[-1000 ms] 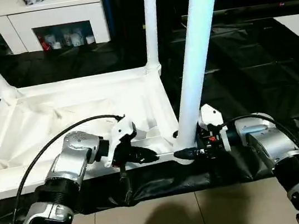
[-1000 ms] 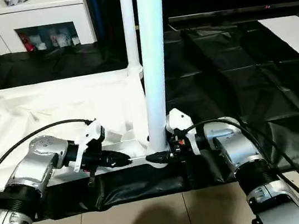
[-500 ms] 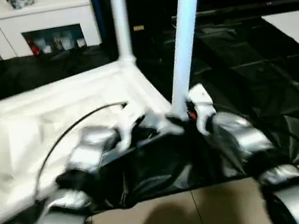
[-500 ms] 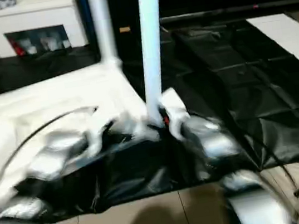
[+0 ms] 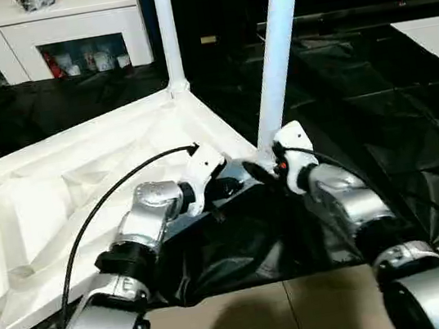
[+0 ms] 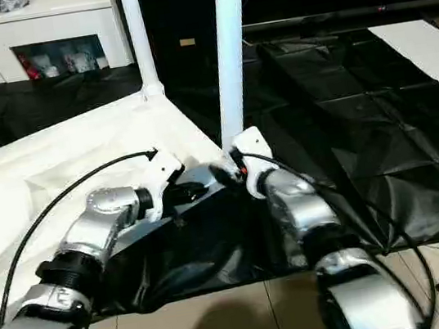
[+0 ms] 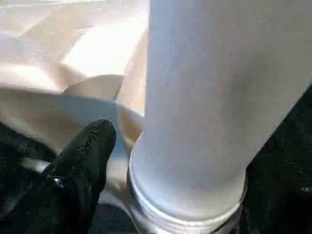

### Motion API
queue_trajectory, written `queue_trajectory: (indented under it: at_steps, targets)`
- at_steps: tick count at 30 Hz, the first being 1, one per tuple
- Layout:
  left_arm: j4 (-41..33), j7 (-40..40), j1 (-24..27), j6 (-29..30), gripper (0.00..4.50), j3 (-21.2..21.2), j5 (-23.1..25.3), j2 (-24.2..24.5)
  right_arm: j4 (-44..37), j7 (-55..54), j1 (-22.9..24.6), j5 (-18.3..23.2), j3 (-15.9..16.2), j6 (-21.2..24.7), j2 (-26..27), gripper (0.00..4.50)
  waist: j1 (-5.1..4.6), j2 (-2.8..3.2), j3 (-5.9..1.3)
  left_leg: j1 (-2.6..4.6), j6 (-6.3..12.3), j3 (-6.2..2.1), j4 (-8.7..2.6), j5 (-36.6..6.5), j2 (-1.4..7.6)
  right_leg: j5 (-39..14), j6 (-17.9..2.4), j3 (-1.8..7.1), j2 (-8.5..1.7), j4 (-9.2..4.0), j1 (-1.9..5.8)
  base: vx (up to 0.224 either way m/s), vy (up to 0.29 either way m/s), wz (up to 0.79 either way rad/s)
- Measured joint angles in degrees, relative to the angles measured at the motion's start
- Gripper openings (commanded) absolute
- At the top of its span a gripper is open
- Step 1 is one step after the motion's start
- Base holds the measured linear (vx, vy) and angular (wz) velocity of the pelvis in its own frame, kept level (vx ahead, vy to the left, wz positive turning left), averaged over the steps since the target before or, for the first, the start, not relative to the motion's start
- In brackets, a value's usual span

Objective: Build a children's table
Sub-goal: Rotate leg to tighten

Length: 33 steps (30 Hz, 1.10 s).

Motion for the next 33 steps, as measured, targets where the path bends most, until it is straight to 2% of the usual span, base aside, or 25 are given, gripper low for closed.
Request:
queue_trajectory:
  at_steps: [3, 10, 14, 17, 24, 33]
  targets:
    - [-1.17, -4.61, 1.09, -0.51, 0.00, -0.22, -0.84, 1.98, -2.25, 7.85, 1.99, 0.62, 1.00, -1.40, -2.46, 3.86, 0.03, 0.00, 0.00, -0.01, 0.03, 0.00, 0.01, 0.00, 0.02, 0.00, 0.00, -0.02, 0.01, 0.01, -0.01, 0.000, 0.000, 0.00]
    - [-4.69, -16.06, 4.02, -0.95, 0.00, -1.54, -3.30, 5.84, -7.87, 25.28, 5.32, 3.89, 3.77, -1.19, -7.51, 3.86, 0.24, 0.04, 0.02, 0.00, 0.02, 0.00, 0.10, 0.01, 0.05, 0.00, 0.00, -0.03, 0.01, 0.09, 0.01, 0.000, 0.000, 0.00]
    - [-5.60, -20.59, 4.65, -1.32, 0.00, -2.50, -4.24, 7.08, -10.01, 31.67, 5.93, 4.86, 5.21, -0.43, -9.17, 3.56, 0.71, 0.05, 0.03, -0.05, 0.03, 0.00, 0.16, 0.01, 0.05, 0.01, -0.01, -0.03, -0.01, 0.08, 0.01, 0.000, 0.000, 0.00]
    - [-5.87, -22.61, 4.92, -1.38, 0.00, -2.76, -4.44, 7.76, -10.99, 34.54, 6.05, 4.86, 6.11, 0.11, -10.24, 3.45, 0.84, 0.04, 0.04, -0.06, 0.03, 0.00, 0.19, 0.01, 0.05, 0.01, -0.01, -0.03, -0.01, 0.10, 0.01, 0.000, 0.000, 0.00]
    - [-7.54, -25.68, 6.13, -1.36, 0.00, -3.26, -4.67, 9.03, -13.66, 37.79, 7.42, 4.97, 7.06, 1.20, -10.91, 2.80, 1.01, 0.04, 0.04, -0.05, 0.03, -0.01, 0.17, 0.01, 0.06, 0.01, -0.01, -0.05, -0.01, 0.09, 0.01, 0.000, 0.000, 0.00]
    - [-7.76, -25.04, 6.17, -1.24, 0.00, -3.54, -4.64, 8.78, -15.09, 37.34, 8.13, 5.06, 6.86, 2.65, -11.10, 2.66, 1.32, 0.04, 0.03, -0.04, 0.03, -0.01, 0.18, 0.01, 0.06, 0.01, -0.01, -0.04, -0.01, 0.10, 0.02, 0.000, 0.000, 0.00]
